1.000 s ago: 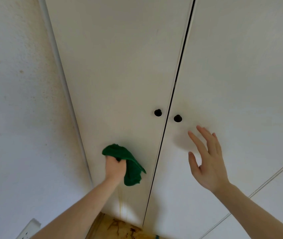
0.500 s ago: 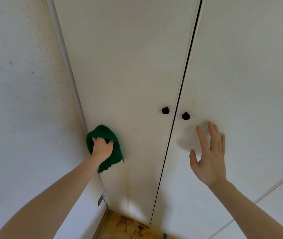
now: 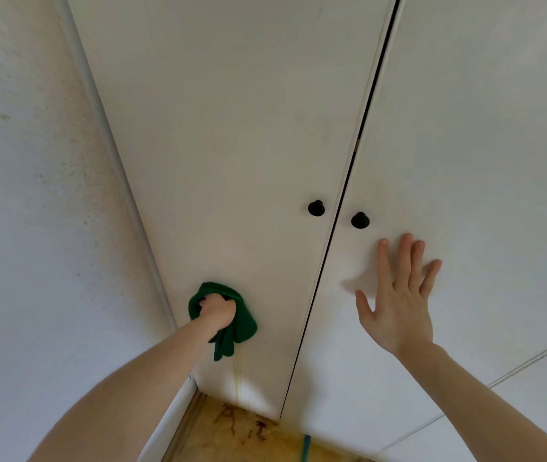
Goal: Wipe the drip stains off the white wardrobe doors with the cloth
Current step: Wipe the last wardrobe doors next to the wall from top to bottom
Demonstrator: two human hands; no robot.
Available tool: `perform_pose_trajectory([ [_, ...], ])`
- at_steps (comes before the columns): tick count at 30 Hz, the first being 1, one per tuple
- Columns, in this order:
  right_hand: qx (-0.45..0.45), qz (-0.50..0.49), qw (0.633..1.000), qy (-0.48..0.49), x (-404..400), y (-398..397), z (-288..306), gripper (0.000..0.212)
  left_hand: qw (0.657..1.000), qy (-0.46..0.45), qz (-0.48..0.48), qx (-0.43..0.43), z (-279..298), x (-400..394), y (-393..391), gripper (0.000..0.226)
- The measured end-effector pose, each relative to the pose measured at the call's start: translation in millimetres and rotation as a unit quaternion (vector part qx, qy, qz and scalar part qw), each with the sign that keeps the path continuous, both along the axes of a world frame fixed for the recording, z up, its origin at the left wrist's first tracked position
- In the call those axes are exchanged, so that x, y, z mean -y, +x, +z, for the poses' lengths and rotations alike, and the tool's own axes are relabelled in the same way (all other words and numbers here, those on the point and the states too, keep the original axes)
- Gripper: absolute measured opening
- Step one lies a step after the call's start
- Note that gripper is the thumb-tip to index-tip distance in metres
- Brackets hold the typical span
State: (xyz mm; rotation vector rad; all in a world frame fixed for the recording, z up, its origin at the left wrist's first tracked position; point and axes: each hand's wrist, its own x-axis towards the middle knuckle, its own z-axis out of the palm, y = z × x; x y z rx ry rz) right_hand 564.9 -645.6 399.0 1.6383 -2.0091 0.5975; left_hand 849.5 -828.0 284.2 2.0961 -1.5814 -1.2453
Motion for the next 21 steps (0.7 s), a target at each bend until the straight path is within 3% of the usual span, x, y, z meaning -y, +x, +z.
perform_pose_trajectory([
  [4,0.002,0.002,1.0,0.001,1,-1,-1,0.1,0.998,0.043,-0.046,-0.024,-12,-29,-40,0.031],
  [8,0.004,0.0,1.0,0.01,2,0,-2,0.1,0.99,0.09,-0.09,-0.064,-11,-58,-82,0.024],
  [15,-0.008,-0.009,1.0,0.025,-1,1,1,0.099,0.964,0.138,-0.153,-0.168,3,-98,-127,0.033],
  [21,-0.019,-0.009,0.999,0.028,-12,2,10,0.095,0.968,0.067,-0.109,-0.216,7,-108,-101,0.04],
])
